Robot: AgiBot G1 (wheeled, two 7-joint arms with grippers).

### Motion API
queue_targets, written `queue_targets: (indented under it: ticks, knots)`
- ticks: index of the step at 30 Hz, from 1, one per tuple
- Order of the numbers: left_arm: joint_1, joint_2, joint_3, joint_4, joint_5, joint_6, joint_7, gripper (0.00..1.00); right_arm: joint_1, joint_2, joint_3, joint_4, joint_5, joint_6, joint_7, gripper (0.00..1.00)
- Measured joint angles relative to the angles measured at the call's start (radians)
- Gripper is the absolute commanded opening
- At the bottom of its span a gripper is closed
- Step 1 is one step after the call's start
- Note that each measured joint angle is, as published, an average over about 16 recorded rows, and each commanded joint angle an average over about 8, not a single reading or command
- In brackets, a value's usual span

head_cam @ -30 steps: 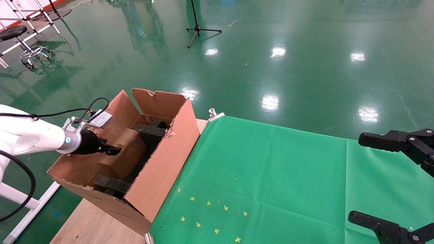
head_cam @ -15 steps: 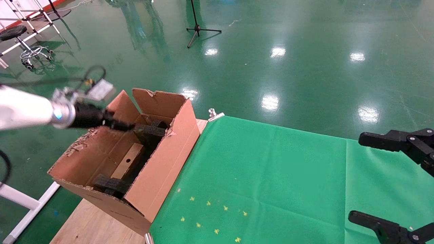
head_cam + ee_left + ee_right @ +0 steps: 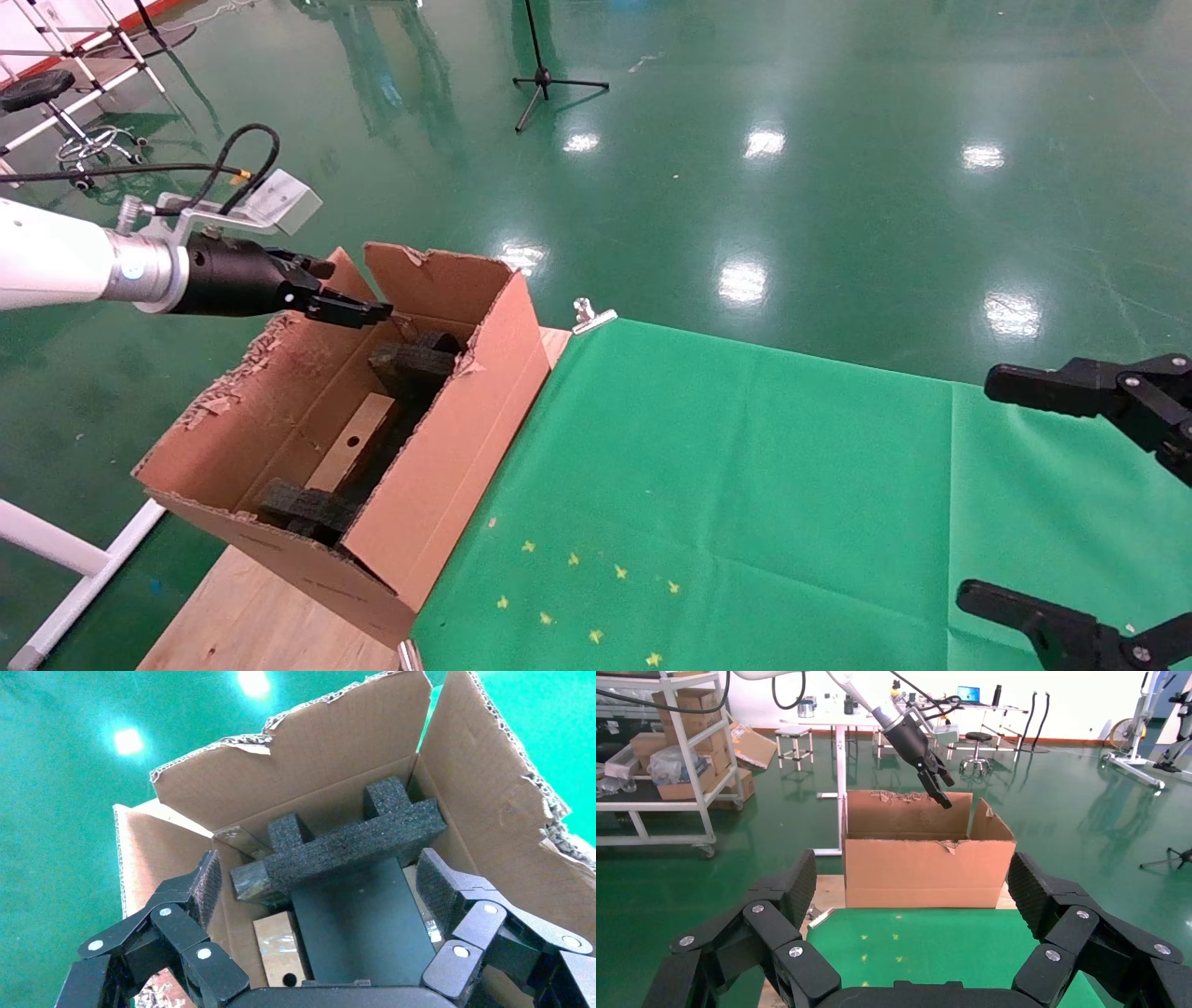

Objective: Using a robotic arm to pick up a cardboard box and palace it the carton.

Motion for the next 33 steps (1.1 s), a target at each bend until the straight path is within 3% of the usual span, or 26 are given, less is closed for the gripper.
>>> queue_targets:
  ticks: [13,33]
  knots:
    - [0.092,-0.015,-0.050,-0.123,-0.117,0.039,0.014,1.00,0.000,0.000,0.000,0.000,0.000,0.000,0.000,1.00]
    - [0.355,-0.062,-0.198,-0.498,-0.458,0.176,0.049,1.00,0.000,0.000,0.000,0.000,0.000,0.000,0.000,1.00]
